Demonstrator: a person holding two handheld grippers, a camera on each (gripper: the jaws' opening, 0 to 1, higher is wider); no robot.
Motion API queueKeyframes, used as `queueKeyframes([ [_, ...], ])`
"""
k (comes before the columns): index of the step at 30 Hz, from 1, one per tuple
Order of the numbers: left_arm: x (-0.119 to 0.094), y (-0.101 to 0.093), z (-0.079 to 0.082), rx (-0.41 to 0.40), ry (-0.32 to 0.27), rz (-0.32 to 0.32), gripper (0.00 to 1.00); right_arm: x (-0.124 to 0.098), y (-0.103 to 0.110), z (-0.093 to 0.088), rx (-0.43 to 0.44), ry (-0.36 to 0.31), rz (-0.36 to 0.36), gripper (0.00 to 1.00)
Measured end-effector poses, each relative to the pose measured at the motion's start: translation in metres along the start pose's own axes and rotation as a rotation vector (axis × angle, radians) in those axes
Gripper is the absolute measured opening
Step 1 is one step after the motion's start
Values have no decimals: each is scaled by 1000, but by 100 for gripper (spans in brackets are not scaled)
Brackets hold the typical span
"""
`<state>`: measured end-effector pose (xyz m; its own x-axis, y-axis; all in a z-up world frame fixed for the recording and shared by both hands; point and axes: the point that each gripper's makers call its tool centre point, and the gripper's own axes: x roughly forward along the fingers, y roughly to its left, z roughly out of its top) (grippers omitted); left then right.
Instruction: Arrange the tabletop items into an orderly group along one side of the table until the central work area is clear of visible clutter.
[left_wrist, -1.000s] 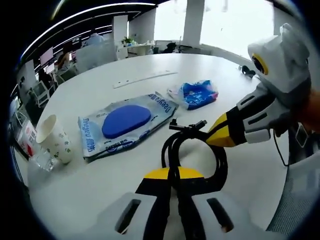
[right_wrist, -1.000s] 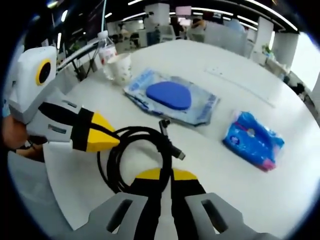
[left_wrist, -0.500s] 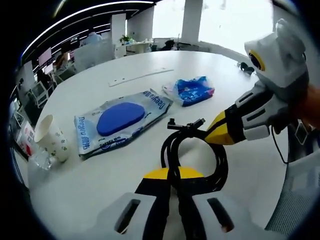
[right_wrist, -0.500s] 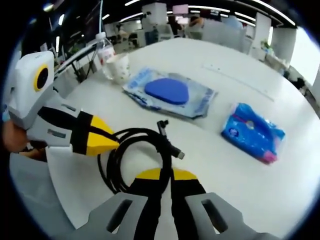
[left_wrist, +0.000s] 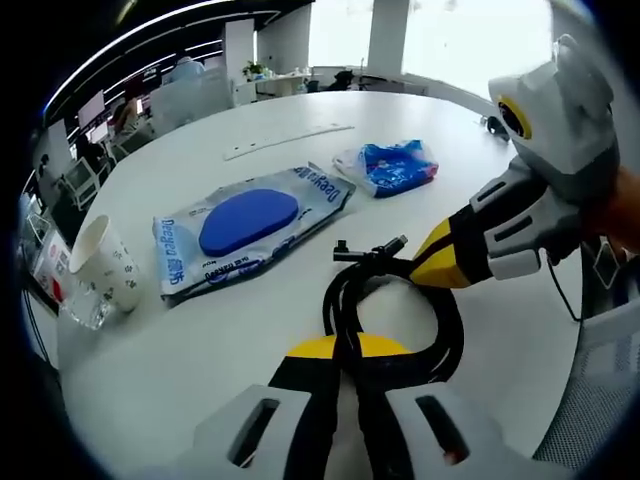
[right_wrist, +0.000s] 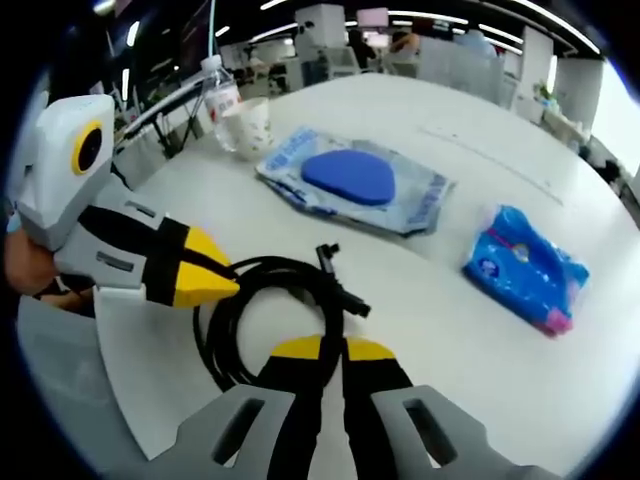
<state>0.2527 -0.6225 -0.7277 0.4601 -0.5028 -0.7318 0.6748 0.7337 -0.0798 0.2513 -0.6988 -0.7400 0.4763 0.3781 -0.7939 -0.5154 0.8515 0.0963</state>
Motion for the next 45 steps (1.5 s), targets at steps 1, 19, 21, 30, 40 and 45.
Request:
queueKeyframes([
  [1, 0, 0, -1, 0, 4, 0, 4, 0, 0, 0, -6, 0, 2, 2],
  [19, 3, 6, -3, 5, 19, 18, 5, 6, 0, 8, -34, 11, 37, 2],
  [21, 3, 7, -3, 9, 21, 24, 5, 7, 0, 7, -24, 8, 35, 2],
  [30, 4, 13, -1, 37, 21, 43, 5, 9, 1, 8, 3, 2, 41, 3],
  [40, 1, 13, 3, 48, 2, 42, 7, 5, 6, 11, -90, -45, 53, 6],
  [45, -10, 19, 11, 60, -34, 50, 23, -5, 1, 20, -98, -107, 39, 26],
])
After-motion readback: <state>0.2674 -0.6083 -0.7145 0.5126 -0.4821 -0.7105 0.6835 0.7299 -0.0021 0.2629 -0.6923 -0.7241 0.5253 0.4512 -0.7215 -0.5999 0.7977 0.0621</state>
